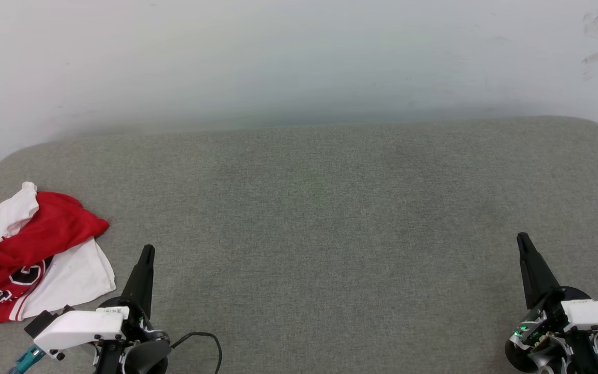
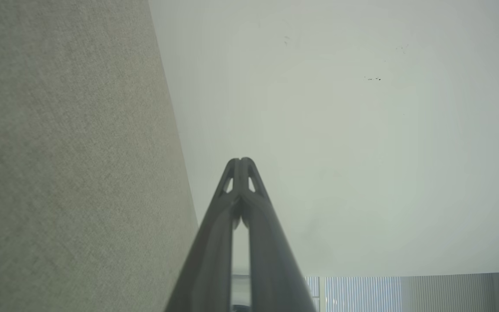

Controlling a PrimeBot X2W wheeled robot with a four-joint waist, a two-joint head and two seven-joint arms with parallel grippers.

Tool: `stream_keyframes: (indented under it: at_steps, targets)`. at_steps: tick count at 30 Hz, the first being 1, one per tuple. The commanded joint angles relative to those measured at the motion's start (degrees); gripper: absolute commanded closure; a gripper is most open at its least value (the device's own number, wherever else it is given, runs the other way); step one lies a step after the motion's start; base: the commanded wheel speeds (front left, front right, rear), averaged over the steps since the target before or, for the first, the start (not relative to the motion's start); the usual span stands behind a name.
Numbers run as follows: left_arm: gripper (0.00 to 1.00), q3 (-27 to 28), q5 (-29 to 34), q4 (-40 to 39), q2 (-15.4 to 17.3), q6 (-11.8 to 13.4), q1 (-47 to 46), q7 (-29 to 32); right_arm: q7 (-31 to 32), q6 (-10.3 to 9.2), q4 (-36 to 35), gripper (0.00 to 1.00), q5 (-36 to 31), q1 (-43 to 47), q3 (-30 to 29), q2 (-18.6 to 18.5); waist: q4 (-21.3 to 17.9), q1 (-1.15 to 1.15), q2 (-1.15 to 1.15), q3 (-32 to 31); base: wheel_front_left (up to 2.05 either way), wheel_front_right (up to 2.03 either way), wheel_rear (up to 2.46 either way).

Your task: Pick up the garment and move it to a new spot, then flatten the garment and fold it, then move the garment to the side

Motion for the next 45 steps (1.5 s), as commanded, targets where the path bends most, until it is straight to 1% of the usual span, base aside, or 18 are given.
stream_keyframes:
  at_steps: [1,28,29,32,40,45]
  targets:
    - [1.0,0.14,0.02,-0.01,-0.07,-0.26,-0.32,0.11,-0.02,0.0,0.03,1.0,-0.27,-0.63,0.04,0.14,0.0,0.0,0.0,0.0,0.0,0.0,0.0]
    - [1.0,0.13,0.02,-0.01,-0.07,-0.26,-0.32,0.11,-0.03,0.0,0.03,1.0,-0.26,-0.63,0.05,0.14,0.0,0.0,0.0,0.0,0.0,0.0,0.0]
    - [0.0,-0.02,0.01,0.16,-0.01,0.02,0.06,-0.01,-0.01,0.01,0.13,0.0,0.0,0.1,0.01,0.01,0.0,0.0,0.0,0.0,0.0,0.0,0.0]
    - [0.0,-0.47,0.11,0.62,-0.09,0.05,0.61,-0.25,-0.32,0.0,0.46,0.0,-0.27,0.82,0.31,0.04,-0.01,0.0,0.0,0.01,0.0,0.0,0.0]
    - [0.0,-3.26,0.67,-1.93,-0.05,0.04,0.79,-2.49,-2.7,0.0,-1.71,0.0,-2.03,1.52,2.23,-0.11,0.02,0.0,0.0,0.05,0.0,0.0,0.0]
    - [0.0,-5.11,2.13,-3.5,0.54,0.03,0.79,-4.03,-4.11,0.0,-2.72,0.0,-4.28,1.68,3.24,-0.55,0.1,0.0,0.0,0.05,0.0,0.0,0.0]
